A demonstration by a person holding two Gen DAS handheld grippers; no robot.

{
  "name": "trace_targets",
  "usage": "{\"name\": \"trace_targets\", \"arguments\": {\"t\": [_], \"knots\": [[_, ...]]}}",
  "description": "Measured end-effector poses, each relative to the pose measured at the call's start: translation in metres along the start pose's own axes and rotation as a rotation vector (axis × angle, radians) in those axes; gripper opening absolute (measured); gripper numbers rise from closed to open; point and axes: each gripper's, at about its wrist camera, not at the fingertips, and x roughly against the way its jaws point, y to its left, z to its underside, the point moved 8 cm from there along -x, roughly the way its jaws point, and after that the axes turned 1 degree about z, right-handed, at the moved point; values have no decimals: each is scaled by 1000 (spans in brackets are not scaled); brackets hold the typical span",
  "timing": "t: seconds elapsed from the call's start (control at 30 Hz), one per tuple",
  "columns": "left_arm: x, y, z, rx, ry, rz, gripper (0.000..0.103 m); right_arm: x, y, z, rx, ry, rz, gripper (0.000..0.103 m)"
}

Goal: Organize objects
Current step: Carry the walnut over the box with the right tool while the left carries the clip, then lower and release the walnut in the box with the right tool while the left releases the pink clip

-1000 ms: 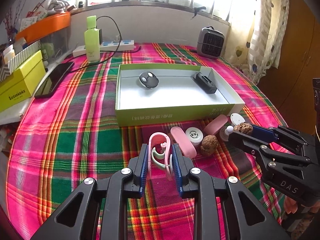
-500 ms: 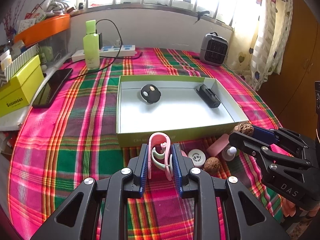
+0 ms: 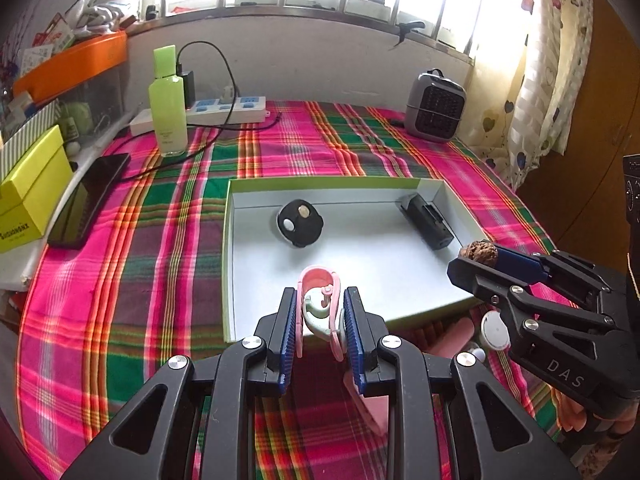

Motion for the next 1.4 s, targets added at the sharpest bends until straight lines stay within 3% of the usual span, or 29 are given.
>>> {"name": "trace_targets", "arguments": {"t": [0.7, 1.4], "knots": [[-50, 4, -20, -10, 63, -20, 22, -65, -13, -26, 63, 97, 38, 35], [-63, 14, -14, -4, 89, -48, 21, -102, -15, -36, 80, 187, 43, 35]]}}
